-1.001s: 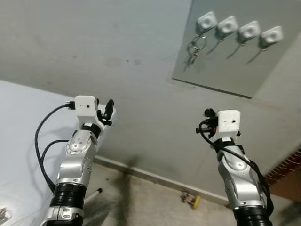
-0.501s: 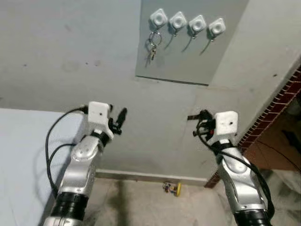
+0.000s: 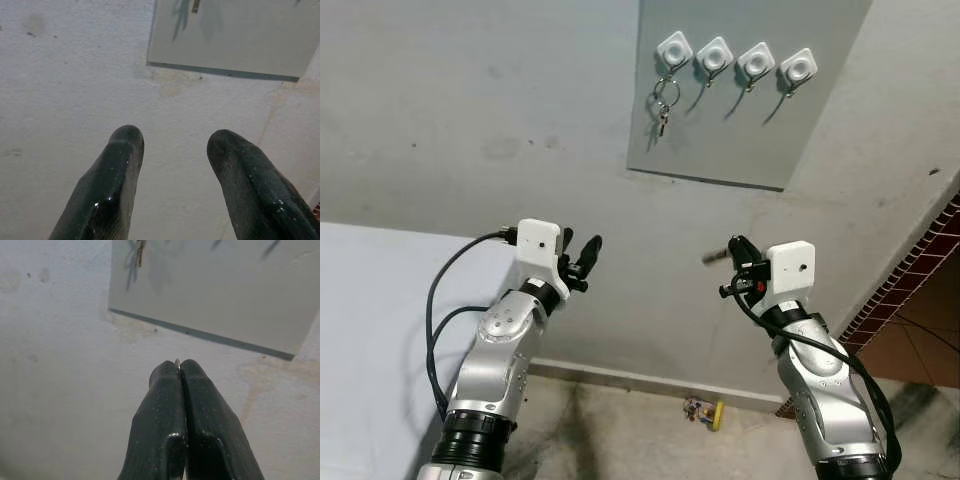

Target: Hang keys on a hook

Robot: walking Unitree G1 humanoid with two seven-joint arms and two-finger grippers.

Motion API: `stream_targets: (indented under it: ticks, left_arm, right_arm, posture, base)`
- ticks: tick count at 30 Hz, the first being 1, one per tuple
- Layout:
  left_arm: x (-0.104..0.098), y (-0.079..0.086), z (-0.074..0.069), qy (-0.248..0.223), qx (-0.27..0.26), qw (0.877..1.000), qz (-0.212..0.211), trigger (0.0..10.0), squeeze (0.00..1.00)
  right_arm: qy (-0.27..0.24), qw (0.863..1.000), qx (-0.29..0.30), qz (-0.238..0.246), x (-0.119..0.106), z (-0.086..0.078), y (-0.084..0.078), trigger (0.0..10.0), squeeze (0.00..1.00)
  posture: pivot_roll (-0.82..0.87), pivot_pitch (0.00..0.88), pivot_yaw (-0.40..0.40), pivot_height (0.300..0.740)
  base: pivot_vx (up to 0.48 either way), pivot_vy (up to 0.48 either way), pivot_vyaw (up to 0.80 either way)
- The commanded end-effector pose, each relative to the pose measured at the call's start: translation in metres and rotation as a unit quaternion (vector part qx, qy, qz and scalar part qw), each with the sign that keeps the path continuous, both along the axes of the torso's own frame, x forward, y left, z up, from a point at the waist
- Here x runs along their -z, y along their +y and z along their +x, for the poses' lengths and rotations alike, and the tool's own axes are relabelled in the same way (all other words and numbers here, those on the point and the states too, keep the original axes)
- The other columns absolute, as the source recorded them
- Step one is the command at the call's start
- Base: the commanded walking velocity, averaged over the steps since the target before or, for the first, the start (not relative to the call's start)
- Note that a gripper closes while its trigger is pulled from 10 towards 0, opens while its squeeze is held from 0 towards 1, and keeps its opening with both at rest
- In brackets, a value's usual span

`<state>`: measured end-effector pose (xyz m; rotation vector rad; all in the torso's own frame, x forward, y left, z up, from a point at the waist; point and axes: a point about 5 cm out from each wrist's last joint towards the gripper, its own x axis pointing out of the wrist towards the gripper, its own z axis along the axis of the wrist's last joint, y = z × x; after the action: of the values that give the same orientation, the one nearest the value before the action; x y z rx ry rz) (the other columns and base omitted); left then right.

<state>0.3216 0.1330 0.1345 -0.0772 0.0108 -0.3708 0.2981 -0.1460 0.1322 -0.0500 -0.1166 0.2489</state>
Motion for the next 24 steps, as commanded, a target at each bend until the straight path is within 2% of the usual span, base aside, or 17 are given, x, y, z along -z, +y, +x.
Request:
stream_targets:
  ticks: [1, 18, 24]
  left_arm:
    - [-0.0044, -0.0005, 0.0008, -0.005, 0.007, 1.0, -0.001, 10.0, 0.0]
    - [-0.008, 0.002, 0.0031, 0.0, 0.001, 1.0, -0.01, 10.0, 0.0]
    - [-0.0078, 0.001, 0.003, 0.001, -0.001, 1.0, -0.014, 10.0, 0.0]
  right_arm:
    - [-0.011, 1.0, -0.005, 0.002, -0.0056, -0.0002, 0.0003, 10.0, 0.0]
    - [-0.008, 1.0, -0.017, 0.0, -0.0047, -0.0018, 0.0033, 10.0, 0.0]
    - [-0.007, 1.0, -0.02, -0.001, -0.0035, -0.0024, 0.0035, 10.0, 0.0]
  posture:
    - [-0.11, 0.0, -0.052, 0.74]
    - [-0.11, 0.0, -0.053, 0.74]
    - [-0.11, 0.0, -0.055, 0.74]
  base:
    - [0.262, 0.0, 0.0]
    - [0.341, 0.0, 0.0]
    - [0.161, 0.0, 0.0]
